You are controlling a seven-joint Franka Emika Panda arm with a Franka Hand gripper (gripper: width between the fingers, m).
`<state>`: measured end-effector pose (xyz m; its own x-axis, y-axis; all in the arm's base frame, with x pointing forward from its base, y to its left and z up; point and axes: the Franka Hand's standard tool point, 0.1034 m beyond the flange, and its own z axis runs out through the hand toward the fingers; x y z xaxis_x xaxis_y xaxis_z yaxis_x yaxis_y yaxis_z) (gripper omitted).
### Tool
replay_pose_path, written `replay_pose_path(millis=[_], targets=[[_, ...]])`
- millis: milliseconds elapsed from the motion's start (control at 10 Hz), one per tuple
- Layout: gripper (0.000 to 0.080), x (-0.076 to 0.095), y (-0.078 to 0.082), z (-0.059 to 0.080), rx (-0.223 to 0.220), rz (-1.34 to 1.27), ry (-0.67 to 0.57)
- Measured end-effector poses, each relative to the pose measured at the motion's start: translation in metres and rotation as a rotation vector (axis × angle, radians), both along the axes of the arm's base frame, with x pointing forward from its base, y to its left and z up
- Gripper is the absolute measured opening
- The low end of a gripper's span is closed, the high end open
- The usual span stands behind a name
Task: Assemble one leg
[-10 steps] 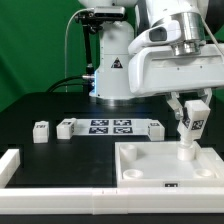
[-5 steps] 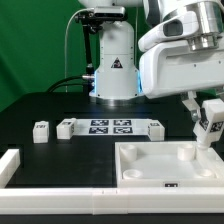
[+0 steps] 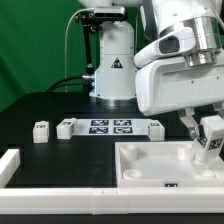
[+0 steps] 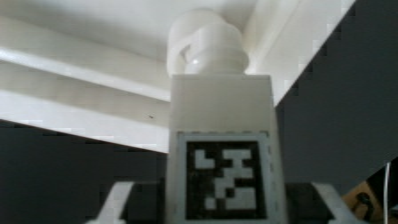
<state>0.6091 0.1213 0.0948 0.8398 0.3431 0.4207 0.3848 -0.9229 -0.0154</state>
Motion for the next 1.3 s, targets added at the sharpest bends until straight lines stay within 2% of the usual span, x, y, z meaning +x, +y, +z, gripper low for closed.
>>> replay_pose_path(millis=[100,200,300,600,900,1100,1200,1300], targets=[[0.029,0.001,-0.001,-0.001,-0.003,0.002,-0.015],[0.029,0.005,-0.01,0.002,-0.013,-0.004,-0.116],[0.029,-0.001,-0.016,-0.004,-0.015,-0.021,-0.158],[0.029,-0.001,-0.013,-0.004,-0.013,-0.019,-0.153],[0.029,-0.003,-0.004,-0.005,-0.01,-0.007,-0.153],[0.029,-0.003,0.001,-0.01,-0.005,-0.005,-0.166],[0.029,-0.005,0.002,-0.018,-0.004,-0.006,-0.162],[0.029,-0.003,0.001,-0.018,-0.003,-0.009,-0.176]])
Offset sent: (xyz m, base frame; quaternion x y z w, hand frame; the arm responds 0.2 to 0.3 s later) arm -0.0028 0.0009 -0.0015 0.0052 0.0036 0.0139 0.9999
